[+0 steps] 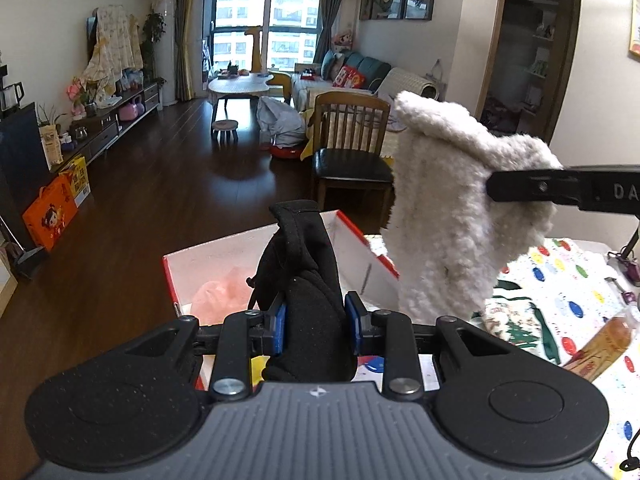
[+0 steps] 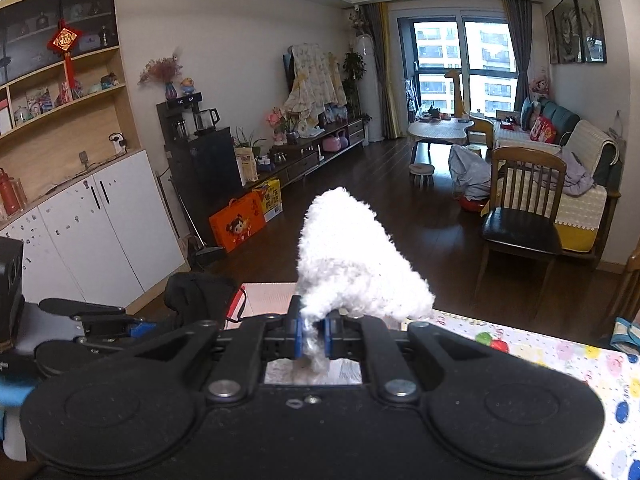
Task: Organize soft objects
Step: 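Lift and carry the black mask and fluffy towel with both tools over the red box, then lower the mask with the left tool while the right tool lowers the towel into the box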
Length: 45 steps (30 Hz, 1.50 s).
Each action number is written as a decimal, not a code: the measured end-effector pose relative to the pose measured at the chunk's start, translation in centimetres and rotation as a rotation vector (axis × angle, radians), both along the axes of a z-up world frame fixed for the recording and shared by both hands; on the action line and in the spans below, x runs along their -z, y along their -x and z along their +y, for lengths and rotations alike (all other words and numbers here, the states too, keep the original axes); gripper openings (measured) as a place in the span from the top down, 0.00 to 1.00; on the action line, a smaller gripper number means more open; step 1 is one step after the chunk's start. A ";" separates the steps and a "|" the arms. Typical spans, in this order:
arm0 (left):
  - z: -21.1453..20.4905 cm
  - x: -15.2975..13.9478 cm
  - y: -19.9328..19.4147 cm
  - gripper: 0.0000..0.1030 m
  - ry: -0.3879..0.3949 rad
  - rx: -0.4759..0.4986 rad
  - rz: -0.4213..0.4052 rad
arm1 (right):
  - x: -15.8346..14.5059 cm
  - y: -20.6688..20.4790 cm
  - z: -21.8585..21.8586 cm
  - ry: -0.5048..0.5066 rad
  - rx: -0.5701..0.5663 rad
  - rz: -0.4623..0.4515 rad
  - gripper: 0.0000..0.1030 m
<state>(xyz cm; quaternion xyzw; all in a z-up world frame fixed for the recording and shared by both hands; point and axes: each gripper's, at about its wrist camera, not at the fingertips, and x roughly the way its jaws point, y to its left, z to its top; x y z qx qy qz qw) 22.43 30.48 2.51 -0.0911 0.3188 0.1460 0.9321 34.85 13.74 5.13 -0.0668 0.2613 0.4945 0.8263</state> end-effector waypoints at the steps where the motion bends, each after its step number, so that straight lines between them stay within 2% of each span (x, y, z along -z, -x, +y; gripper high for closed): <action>1: 0.4 0.3 -0.3 0.72 -0.004 -0.001 0.007 | 0.3 -0.3 0.6 0.003 -0.001 0.003 0.92; 8: 3.2 3.4 -2.1 0.72 0.008 -0.021 0.068 | 2.6 -2.9 4.2 0.034 0.013 0.061 0.92; 12: 4.3 5.1 -2.6 0.72 0.023 -0.027 0.100 | 3.8 -3.8 6.4 0.068 0.023 0.064 0.92; 24: 5.7 9.5 -4.2 0.72 0.063 -0.024 0.164 | 8.1 -5.2 11.1 0.142 0.026 0.134 0.91; 35: 6.4 11.1 -5.1 0.72 0.102 -0.023 0.159 | 11.6 -7.2 13.9 0.208 0.066 0.219 0.86; 45: 6.6 12.2 -6.1 0.72 0.136 -0.042 0.175 | 13.8 -7.4 13.2 0.249 0.089 0.314 0.76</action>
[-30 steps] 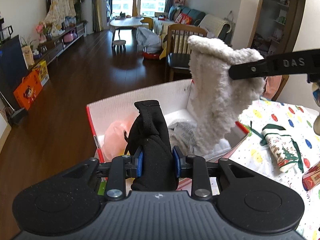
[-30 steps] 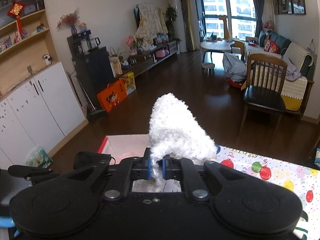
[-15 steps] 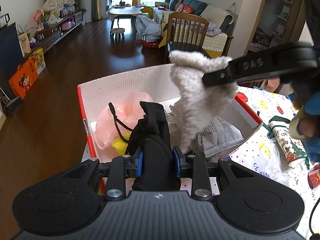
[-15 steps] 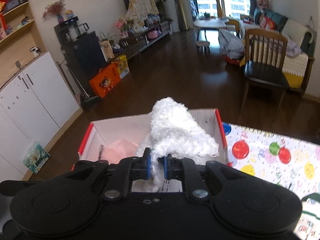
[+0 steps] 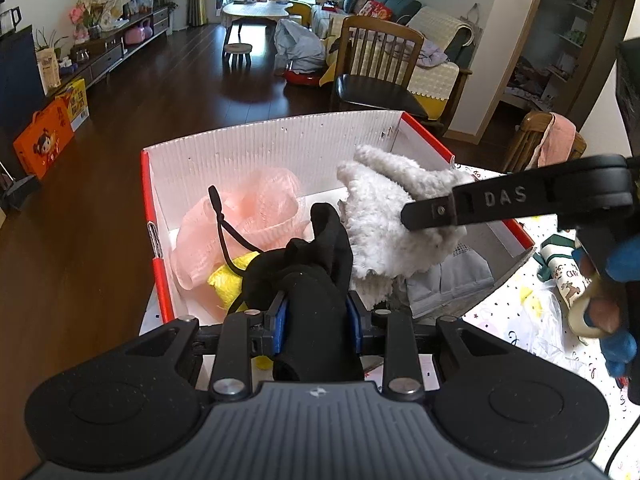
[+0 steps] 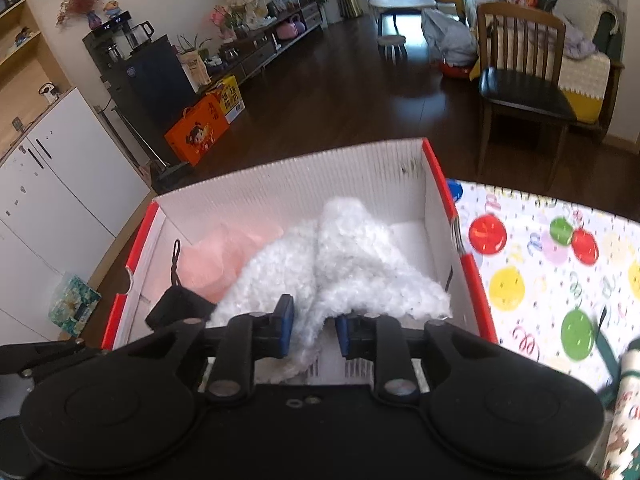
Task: Organize soft objects
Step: 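Lower the mask with the left tool while the right tool lowers the towel into the box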
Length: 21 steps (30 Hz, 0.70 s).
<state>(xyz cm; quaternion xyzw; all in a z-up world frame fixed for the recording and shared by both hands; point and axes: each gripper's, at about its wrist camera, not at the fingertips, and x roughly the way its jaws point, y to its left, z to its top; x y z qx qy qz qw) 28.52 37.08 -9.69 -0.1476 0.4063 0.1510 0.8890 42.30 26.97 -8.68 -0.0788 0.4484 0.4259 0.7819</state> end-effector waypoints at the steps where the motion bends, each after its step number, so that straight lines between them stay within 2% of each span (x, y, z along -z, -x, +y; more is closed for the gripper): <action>1: 0.0 0.0 -0.1 0.72 0.000 -0.001 0.002 | 0.0 0.0 -0.2 0.000 0.003 0.011 0.75; 7: 0.0 0.0 -0.3 0.72 -0.003 0.003 0.013 | -0.2 0.6 -1.1 -0.010 0.003 0.051 0.64; 13: 0.0 -0.4 0.0 0.71 -0.003 -0.001 0.011 | -1.1 1.7 -1.8 -0.014 -0.007 0.030 0.53; 15: 0.0 -0.7 0.2 0.64 0.002 -0.005 0.007 | -1.5 1.9 -2.1 -0.023 -0.005 0.027 0.50; 17: -0.1 -1.0 0.6 0.40 0.004 -0.011 -0.008 | -1.8 2.1 -2.5 -0.032 -0.002 0.024 0.48; 18: -0.1 -1.2 0.8 0.36 0.003 -0.014 -0.019 | -2.0 2.2 -2.7 -0.036 -0.002 0.022 0.48; 21: -0.3 -1.7 1.2 0.35 -0.004 -0.007 -0.031 | -2.9 2.6 -3.3 -0.049 -0.001 0.012 0.45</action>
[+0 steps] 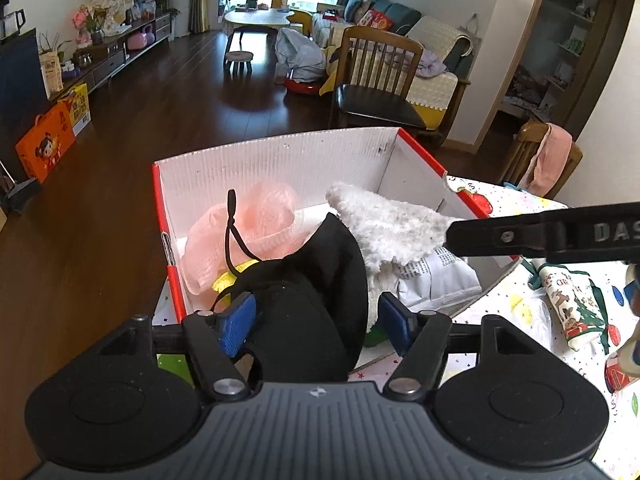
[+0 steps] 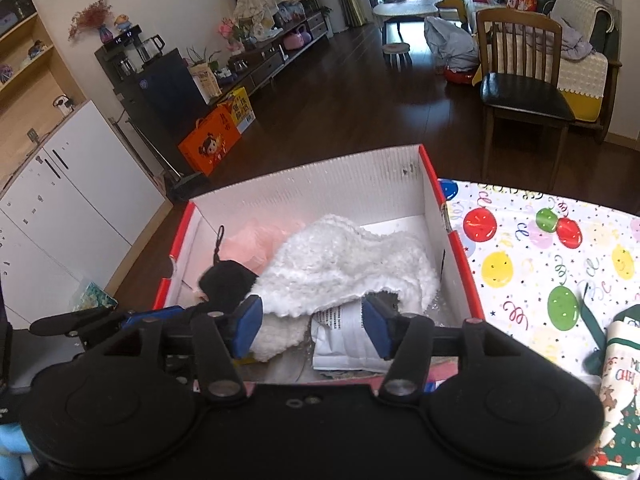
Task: Organize soft objects
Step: 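Lower the mask with the left tool while the right tool lowers the towel into the box, then move both tools back to the table toward the plastic bag and Christmas tote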
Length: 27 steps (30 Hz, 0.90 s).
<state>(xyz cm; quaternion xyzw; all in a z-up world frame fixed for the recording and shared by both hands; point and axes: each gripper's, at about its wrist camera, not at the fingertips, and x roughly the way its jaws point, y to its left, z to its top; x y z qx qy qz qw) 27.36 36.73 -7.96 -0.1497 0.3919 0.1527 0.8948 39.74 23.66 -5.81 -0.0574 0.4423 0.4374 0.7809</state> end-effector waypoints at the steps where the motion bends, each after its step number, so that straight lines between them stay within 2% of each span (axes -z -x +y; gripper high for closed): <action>1: -0.1 -0.2 0.1 0.35 -0.002 -0.001 -0.003 | -0.3 0.1 -0.2 -0.006 0.001 -0.003 0.45; 5: -0.4 -1.1 0.9 0.35 -0.007 0.009 -0.019 | -1.8 0.8 -1.3 -0.034 0.004 -0.015 0.41; 15: -2.6 -4.5 3.3 0.35 -0.047 0.083 -0.082 | -5.6 3.3 -5.1 -0.096 0.010 -0.071 0.37; 27: -6.6 -8.2 5.6 0.35 -0.044 0.175 -0.168 | -9.8 5.5 -12.8 -0.167 0.086 -0.140 0.28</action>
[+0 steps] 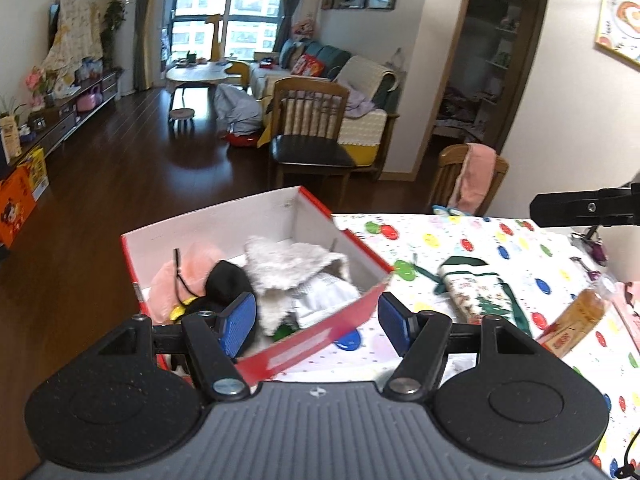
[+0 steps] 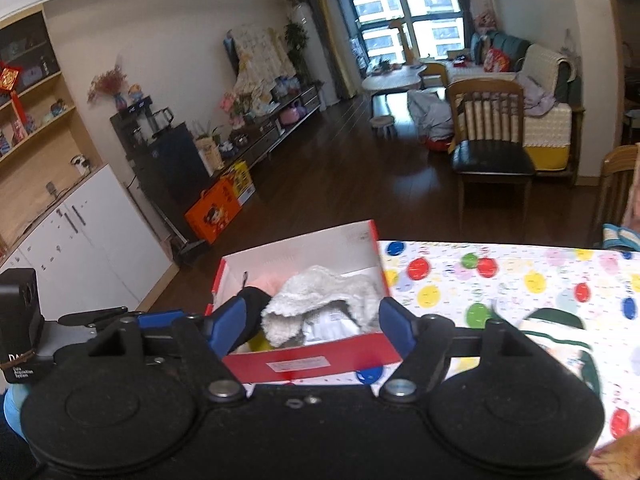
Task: Organize soft objects
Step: 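Move both tools back to the table toward the plastic bag and Christmas tote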
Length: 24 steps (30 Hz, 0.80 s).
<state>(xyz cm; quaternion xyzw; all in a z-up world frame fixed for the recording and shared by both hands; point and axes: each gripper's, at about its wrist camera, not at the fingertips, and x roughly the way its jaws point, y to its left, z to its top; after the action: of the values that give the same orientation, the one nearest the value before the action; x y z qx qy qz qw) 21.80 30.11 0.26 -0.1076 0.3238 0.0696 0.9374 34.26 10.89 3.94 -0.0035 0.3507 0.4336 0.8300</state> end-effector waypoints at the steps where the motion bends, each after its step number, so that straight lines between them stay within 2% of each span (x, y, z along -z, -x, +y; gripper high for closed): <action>1: -0.4 -0.1 0.0 0.35 0.004 0.010 -0.002 | -0.2 0.1 -0.8 -0.002 0.011 -0.004 0.27; 5: -2.6 -0.3 -0.2 0.34 0.007 0.042 -0.002 | -0.6 0.4 -3.7 0.004 0.067 -0.018 0.21; 8: -4.7 -0.2 -0.6 0.25 0.003 0.071 -0.003 | -0.5 0.2 -5.6 0.016 0.108 -0.025 0.18; 12: -7.8 0.2 -1.2 0.25 0.001 0.112 0.002 | 0.1 -0.7 -8.0 0.034 0.153 -0.021 0.13; 14: -9.2 0.8 -1.6 0.19 0.007 0.120 0.010 | 0.6 -1.2 -9.1 0.036 0.171 -0.013 0.09; 20: -13.4 2.7 -3.3 0.18 0.056 0.126 0.050 | 1.9 -2.8 -12.2 0.037 0.201 0.008 0.00; 24: -15.8 4.2 -4.1 0.18 0.081 0.119 0.071 | 2.7 -3.9 -13.4 0.045 0.206 0.021 0.00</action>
<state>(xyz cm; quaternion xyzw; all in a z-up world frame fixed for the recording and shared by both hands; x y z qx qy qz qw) 25.91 14.36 -3.94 -0.1237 0.3654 0.0045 0.9226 38.12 -2.48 1.28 0.0183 0.3678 0.3379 0.8662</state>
